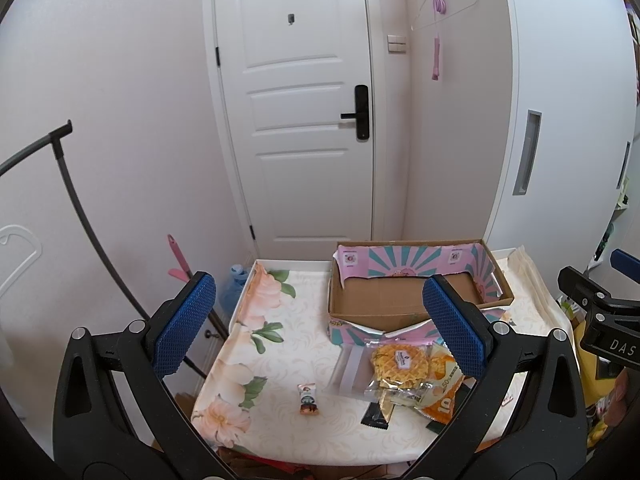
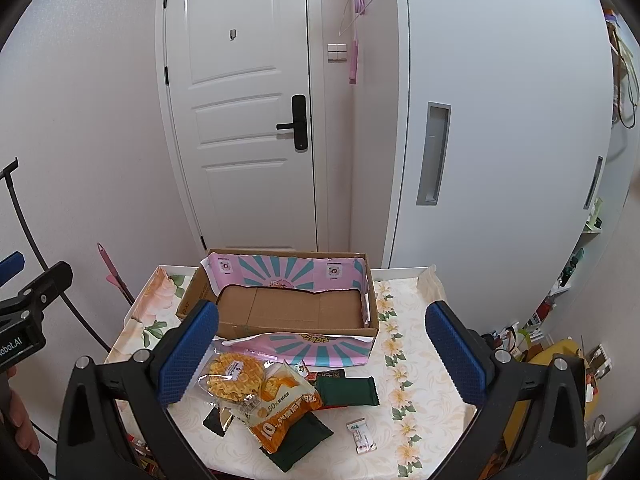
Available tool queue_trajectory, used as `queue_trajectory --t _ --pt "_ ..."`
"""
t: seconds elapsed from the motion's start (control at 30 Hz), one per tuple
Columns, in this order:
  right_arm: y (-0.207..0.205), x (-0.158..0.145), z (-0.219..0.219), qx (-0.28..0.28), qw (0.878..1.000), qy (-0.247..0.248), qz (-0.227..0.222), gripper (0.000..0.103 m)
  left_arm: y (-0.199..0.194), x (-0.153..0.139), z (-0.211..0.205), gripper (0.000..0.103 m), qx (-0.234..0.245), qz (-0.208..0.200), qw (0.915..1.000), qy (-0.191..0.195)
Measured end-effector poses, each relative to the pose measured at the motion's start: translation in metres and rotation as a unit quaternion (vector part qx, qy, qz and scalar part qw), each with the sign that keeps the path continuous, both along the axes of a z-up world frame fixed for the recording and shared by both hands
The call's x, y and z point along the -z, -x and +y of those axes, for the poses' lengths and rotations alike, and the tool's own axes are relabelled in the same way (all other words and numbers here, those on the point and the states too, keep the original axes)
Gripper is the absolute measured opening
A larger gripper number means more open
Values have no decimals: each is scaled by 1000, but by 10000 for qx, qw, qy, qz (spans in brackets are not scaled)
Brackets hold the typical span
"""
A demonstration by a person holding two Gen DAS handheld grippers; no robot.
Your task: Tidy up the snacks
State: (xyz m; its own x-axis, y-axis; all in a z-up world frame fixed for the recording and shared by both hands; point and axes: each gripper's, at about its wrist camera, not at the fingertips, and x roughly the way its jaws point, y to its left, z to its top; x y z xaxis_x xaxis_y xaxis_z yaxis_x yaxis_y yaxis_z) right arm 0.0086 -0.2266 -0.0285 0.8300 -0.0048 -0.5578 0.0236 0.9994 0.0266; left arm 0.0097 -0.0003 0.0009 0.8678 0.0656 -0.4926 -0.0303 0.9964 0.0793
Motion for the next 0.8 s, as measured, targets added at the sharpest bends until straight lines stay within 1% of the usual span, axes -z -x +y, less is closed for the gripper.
queue_trajectory --t 0.8 --pt "-1 0 2 -12 10000 -3 21 103 -1 1 2 103 -40 26 10000 11"
